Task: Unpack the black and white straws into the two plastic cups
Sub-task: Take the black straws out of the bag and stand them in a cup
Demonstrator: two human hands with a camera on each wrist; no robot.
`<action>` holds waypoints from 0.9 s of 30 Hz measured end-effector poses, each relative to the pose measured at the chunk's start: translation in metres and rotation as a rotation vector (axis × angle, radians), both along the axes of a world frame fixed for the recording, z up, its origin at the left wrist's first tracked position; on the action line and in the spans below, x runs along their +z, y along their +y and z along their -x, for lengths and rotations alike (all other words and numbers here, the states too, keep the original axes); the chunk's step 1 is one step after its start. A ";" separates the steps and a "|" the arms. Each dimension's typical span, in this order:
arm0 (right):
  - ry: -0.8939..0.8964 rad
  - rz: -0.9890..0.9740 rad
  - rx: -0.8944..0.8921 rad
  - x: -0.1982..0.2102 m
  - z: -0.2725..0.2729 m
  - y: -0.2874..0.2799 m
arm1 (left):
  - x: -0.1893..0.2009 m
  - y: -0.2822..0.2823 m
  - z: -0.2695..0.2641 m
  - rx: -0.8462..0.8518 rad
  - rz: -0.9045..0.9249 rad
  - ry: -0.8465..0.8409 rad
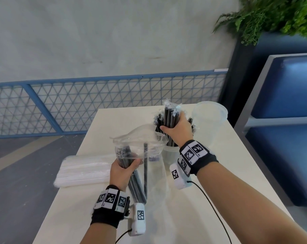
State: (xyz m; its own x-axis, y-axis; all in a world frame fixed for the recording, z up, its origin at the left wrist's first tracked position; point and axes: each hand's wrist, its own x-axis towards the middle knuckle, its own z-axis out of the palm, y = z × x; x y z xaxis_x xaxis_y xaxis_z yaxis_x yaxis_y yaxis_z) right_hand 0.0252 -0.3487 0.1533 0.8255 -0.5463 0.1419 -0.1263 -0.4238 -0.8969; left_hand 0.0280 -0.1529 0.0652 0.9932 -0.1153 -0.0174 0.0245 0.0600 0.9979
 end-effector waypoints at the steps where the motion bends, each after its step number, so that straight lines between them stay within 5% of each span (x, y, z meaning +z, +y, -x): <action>1: -0.104 0.008 -0.014 0.003 0.001 0.002 | 0.000 0.001 -0.001 0.001 0.004 -0.001; 5: -0.427 0.353 0.046 0.012 -0.003 0.003 | 0.000 0.003 -0.004 0.015 -0.006 -0.016; 8: -0.301 0.571 0.124 0.009 -0.016 -0.001 | 0.000 0.004 -0.005 0.017 -0.003 -0.015; 20: 0.023 0.743 0.159 -0.029 -0.007 -0.006 | -0.004 0.000 -0.005 0.016 -0.008 0.004; 22: -0.109 0.697 0.069 -0.020 0.004 -0.002 | -0.006 0.002 -0.006 0.031 -0.006 0.020; 24: -0.446 0.631 0.018 -0.006 0.019 0.014 | -0.005 0.003 -0.006 0.039 -0.013 0.020; 27: -0.520 0.629 0.223 0.000 0.035 0.036 | -0.004 0.002 -0.002 0.041 -0.058 -0.012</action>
State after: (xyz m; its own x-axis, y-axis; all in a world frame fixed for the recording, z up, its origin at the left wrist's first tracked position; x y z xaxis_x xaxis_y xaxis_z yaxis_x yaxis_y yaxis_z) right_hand -0.0094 -0.3123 0.1533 0.6498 -0.0704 0.7569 0.3833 -0.8295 -0.4062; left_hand 0.0304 -0.1510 0.0611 0.9972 -0.0733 -0.0109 0.0112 0.0028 0.9999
